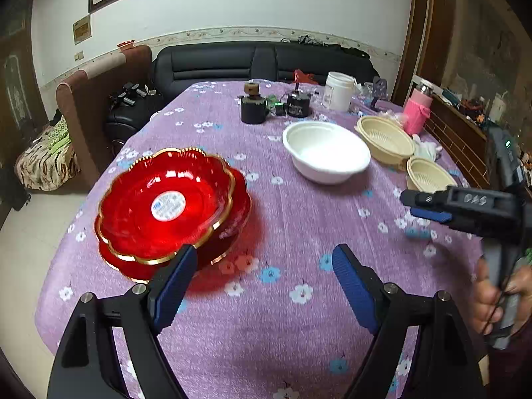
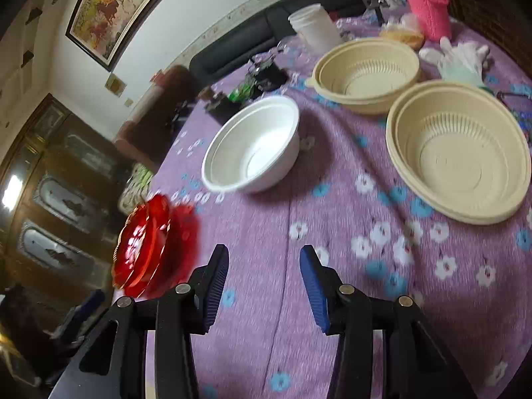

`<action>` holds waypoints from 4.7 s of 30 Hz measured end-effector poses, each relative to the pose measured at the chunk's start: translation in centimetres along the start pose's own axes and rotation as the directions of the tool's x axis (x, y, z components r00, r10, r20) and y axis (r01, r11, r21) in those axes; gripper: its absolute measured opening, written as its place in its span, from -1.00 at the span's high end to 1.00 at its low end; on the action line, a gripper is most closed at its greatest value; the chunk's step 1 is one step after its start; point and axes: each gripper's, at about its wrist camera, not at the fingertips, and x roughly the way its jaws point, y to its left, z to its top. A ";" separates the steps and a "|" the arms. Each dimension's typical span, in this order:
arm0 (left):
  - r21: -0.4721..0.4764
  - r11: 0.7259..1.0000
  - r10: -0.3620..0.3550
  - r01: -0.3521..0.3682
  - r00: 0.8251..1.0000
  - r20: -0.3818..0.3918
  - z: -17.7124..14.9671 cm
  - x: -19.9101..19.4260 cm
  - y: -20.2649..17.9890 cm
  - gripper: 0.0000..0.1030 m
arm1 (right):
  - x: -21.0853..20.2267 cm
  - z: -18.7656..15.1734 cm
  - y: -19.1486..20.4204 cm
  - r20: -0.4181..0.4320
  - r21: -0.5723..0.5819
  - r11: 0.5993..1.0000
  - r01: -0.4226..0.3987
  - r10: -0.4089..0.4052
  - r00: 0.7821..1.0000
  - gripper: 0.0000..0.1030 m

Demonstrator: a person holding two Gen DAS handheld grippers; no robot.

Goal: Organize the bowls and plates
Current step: 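Carry the white plate to the white bowl and open the right gripper, then grasp the white paper bowl rim with the right gripper and lift, then lower the white bowl onto the red plate stack and open the right gripper, then move the right gripper over to the beige plastic bowls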

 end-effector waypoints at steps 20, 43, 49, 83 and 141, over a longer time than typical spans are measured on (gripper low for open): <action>-0.248 0.967 -0.108 0.057 0.974 -0.197 13.1 14.5 1.0 -0.64 | 6.9 5.1 0.3 0.187 -0.019 0.983 0.181 -0.175 0.967 0.06; -0.129 0.991 -0.071 0.027 0.933 -0.352 12.6 22.8 -4.3 0.31 | 7.5 4.9 -0.6 0.129 0.015 0.998 0.058 -0.060 0.990 0.51; -0.046 0.999 -0.007 -0.006 0.964 -0.266 12.4 18.3 -4.2 0.31 | 5.9 4.4 0.8 0.158 -0.020 0.999 -0.032 0.035 0.987 0.52; -0.196 0.965 0.152 -0.176 0.980 -0.128 2.8 5.9 13.5 0.11 | 12.6 -4.0 21.6 -0.030 -0.438 0.898 -0.032 0.021 0.999 0.51; 0.025 0.977 0.209 -0.214 0.969 0.129 -1.9 -3.0 -1.1 -0.71 | 1.1 -8.5 7.0 0.178 -0.092 0.994 0.053 -0.036 0.983 -0.27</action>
